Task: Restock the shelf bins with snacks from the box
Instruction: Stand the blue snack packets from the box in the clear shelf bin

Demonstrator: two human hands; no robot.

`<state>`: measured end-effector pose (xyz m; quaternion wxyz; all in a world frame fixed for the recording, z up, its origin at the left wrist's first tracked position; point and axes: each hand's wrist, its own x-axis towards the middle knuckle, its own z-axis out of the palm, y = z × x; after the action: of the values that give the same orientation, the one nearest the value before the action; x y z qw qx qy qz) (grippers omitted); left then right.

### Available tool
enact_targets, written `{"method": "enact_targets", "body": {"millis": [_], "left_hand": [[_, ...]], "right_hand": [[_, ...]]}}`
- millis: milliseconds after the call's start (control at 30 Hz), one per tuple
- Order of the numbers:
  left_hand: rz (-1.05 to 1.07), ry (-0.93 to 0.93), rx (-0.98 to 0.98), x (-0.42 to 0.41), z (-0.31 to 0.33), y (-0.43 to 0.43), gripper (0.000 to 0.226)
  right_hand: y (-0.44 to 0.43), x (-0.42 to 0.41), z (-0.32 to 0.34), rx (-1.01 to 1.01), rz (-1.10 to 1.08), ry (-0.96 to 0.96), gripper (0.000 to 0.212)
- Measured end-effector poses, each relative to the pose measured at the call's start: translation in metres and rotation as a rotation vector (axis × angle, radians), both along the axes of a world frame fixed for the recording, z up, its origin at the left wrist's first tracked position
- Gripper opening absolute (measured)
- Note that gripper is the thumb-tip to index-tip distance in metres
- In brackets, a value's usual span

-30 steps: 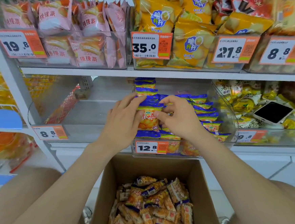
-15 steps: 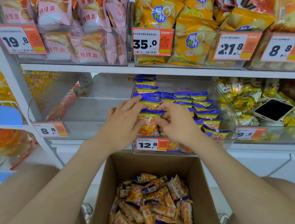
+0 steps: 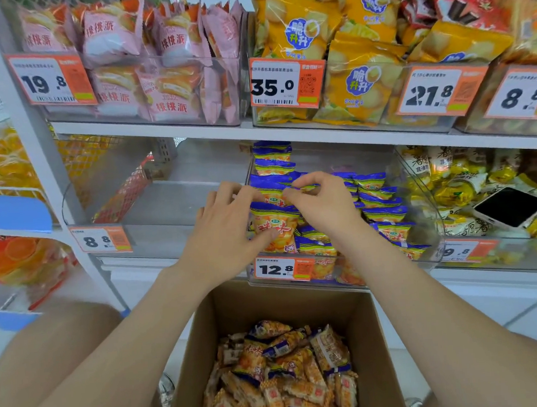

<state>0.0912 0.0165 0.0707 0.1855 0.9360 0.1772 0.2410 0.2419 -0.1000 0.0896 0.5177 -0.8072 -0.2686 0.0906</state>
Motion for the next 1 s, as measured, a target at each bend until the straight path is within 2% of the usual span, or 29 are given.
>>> {"method": "enact_targets", "body": {"millis": [100,267,367,500,633,700,767,833,933,1000], "left_hand": [[0.018,-0.009,-0.017,0.0,-0.003,0.002,0.055],[0.022,-0.008,-0.037,0.0,-0.003,0.002,0.055],[0.024,-0.014,-0.039,0.001,-0.002,-0.001,0.052],[0.019,-0.037,-0.035,0.002,-0.004,-0.004,0.045],[0.015,-0.068,-0.076,0.003,-0.005,-0.005,0.057],[-0.013,-0.063,-0.067,0.004,-0.005,-0.005,0.063],[-0.022,0.007,-0.012,0.006,-0.007,-0.004,0.062],[-0.003,0.108,0.034,0.009,-0.012,-0.003,0.059],[0.044,0.209,0.115,0.013,-0.022,-0.001,0.062],[0.067,0.26,0.145,0.016,-0.027,0.0,0.061]], "right_hand": [[0.006,0.011,0.002,0.072,0.021,0.109,0.014],[0.005,0.019,0.01,0.036,0.014,-0.087,0.01],[0.007,0.02,0.007,0.076,0.005,-0.043,0.01],[0.006,0.017,0.0,-0.101,0.073,-0.028,0.007],[0.002,0.018,0.003,-0.097,0.124,0.027,0.009],[0.001,0.017,0.005,-0.088,0.114,0.018,0.02],[-0.001,0.013,0.007,-0.061,0.042,-0.092,0.026],[-0.006,0.003,0.008,-0.024,-0.007,-0.282,0.023],[-0.015,-0.01,-0.002,-0.138,0.12,-0.564,0.029],[-0.017,-0.016,-0.014,-0.256,0.198,-0.651,0.028]]}}
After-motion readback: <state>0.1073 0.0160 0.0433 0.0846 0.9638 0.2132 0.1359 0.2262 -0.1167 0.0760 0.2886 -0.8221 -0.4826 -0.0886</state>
